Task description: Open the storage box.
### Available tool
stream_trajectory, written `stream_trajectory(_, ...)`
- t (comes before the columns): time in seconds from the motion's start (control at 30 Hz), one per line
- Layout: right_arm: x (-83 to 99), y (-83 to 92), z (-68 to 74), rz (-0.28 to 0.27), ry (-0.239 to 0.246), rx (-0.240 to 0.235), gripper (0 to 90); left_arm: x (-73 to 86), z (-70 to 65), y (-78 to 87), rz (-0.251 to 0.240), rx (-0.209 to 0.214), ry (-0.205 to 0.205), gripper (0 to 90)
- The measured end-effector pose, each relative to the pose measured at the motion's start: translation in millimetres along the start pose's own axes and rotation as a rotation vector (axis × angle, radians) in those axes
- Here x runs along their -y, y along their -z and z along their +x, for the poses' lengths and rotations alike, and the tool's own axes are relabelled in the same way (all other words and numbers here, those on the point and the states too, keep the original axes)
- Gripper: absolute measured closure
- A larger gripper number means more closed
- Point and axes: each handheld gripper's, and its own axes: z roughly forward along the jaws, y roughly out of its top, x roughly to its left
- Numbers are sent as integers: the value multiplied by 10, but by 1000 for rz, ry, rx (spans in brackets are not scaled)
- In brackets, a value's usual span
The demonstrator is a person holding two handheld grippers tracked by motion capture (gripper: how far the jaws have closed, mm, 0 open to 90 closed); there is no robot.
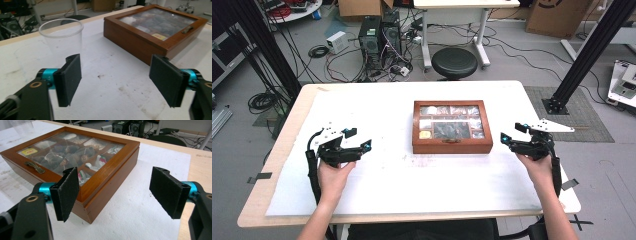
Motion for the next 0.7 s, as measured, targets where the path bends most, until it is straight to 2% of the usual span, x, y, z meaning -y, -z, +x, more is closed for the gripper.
stream_trajectory(0.1, 11, 0, 3, -6, 7, 4, 243, 12, 5, -27, 15, 12, 11, 242)
stream_trajectory(0.27, 23, -10, -3, -3, -2, 5, 243, 12, -29, -45, 17, 37, -10, 242)
stream_trajectory(0.6, 44, -57, -11, 26, -19, -45, 245, 13, -52, -74, 23, 76, -28, 242)
stream_trajectory(0.7, 51, -83, -9, 35, -11, -59, 244, 15, -54, -80, 26, 81, -26, 242)
